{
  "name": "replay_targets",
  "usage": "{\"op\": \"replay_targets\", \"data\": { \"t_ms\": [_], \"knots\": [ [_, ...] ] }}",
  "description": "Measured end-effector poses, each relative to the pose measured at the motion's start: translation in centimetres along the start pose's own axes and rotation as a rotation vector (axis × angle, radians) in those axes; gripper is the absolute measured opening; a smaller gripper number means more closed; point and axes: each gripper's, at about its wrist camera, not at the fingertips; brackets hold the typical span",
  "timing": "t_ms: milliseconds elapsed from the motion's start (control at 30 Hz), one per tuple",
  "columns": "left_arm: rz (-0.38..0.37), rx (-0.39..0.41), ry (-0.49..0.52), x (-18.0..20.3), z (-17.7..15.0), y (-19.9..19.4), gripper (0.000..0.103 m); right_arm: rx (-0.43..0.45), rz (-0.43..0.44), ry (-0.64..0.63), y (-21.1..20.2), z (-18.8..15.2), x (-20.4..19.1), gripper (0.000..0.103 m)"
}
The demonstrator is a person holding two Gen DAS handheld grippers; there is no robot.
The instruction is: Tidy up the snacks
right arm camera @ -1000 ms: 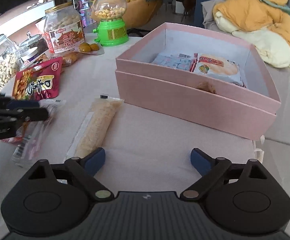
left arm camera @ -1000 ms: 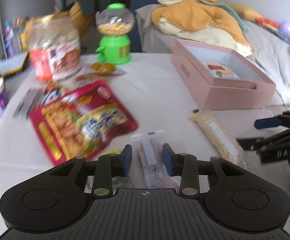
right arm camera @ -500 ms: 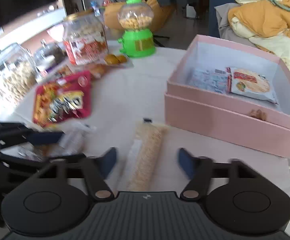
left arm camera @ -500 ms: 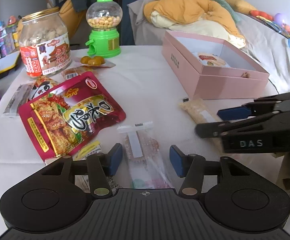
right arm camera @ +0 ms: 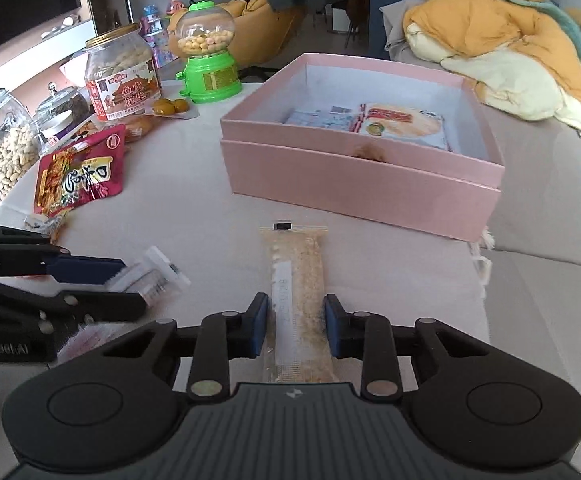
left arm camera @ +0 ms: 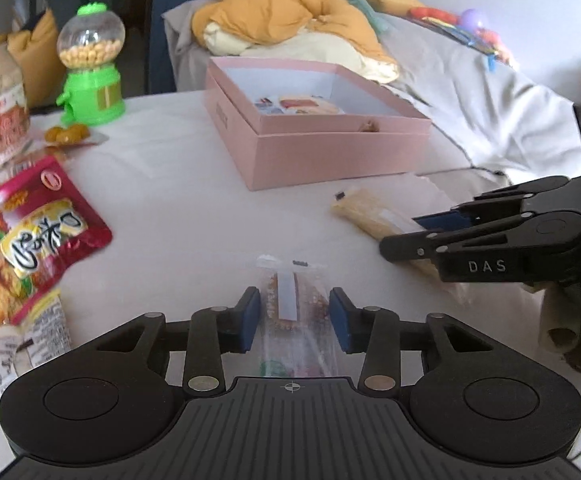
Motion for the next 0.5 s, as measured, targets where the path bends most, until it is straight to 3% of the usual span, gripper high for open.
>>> {"op": "replay_targets", "data": {
  "t_ms": [100,300,500],
  "knots": [
    [0.019,-0.020,0.008,0.7,0.3,0.2,0.045,0.008,-0.018,-0.004,0.4,0.1,-0.1,0.030],
    [0.083,-0.056,0.129,2.5,0.2,0.4,0.046,0.068,-0.073,-0.010,1.6,0.8,-0.8,0.030],
    [0.089,-0.048,0.132,2.8,0.5,0.8,0.044,0.116,-0.086,0.041,1.3,-0.3,-1.1,0.030]
  ]
}}
Point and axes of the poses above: each gripper's, at about its wrist camera, not at the fingertips, and y roughly the way its jaws point, x to its right, z to its top, and after that the axes turned 5 degrees about -x, right-handed
